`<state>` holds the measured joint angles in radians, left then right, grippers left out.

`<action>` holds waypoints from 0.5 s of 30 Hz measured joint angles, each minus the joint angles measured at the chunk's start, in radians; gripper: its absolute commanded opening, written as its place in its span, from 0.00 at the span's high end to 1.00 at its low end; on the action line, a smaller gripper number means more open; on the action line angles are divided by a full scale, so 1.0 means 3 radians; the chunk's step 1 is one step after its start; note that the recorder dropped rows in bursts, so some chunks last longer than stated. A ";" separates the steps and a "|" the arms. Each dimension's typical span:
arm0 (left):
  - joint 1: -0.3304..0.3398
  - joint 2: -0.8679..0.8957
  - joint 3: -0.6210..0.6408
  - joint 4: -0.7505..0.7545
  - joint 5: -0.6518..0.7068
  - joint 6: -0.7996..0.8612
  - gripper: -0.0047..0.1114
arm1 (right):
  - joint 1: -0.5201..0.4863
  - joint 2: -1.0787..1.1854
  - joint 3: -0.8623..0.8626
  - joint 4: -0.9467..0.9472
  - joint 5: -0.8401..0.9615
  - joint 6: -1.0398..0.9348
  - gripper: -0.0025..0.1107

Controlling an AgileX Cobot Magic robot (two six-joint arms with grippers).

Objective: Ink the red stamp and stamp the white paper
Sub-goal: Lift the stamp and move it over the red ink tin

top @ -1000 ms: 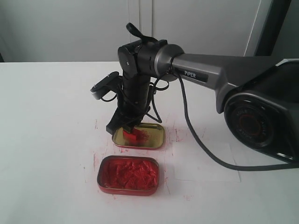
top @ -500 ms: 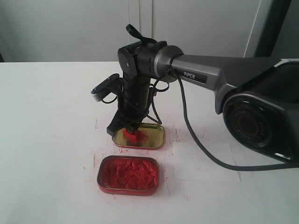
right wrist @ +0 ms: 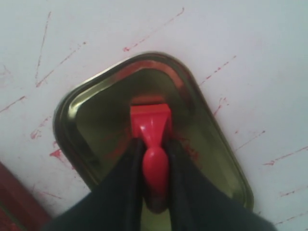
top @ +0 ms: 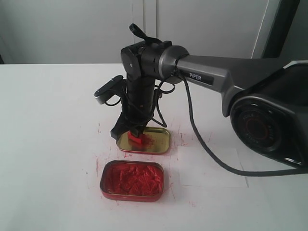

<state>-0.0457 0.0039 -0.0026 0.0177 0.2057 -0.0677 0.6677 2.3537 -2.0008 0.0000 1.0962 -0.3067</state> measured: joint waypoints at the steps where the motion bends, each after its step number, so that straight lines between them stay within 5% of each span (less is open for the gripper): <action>1: 0.0000 0.0000 0.0000 0.0000 0.0000 0.0000 0.96 | 0.0000 -0.0032 0.0000 0.0000 0.0006 0.0000 0.98; 15: 0.0000 0.0000 0.0000 0.0000 0.0000 0.0000 0.96 | 0.0046 -0.0482 0.0077 0.0000 0.0360 0.0207 0.98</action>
<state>-0.0457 0.0039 -0.0026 0.0177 0.2057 -0.0677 0.6815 2.2091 -1.9776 0.0000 1.2042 -0.2447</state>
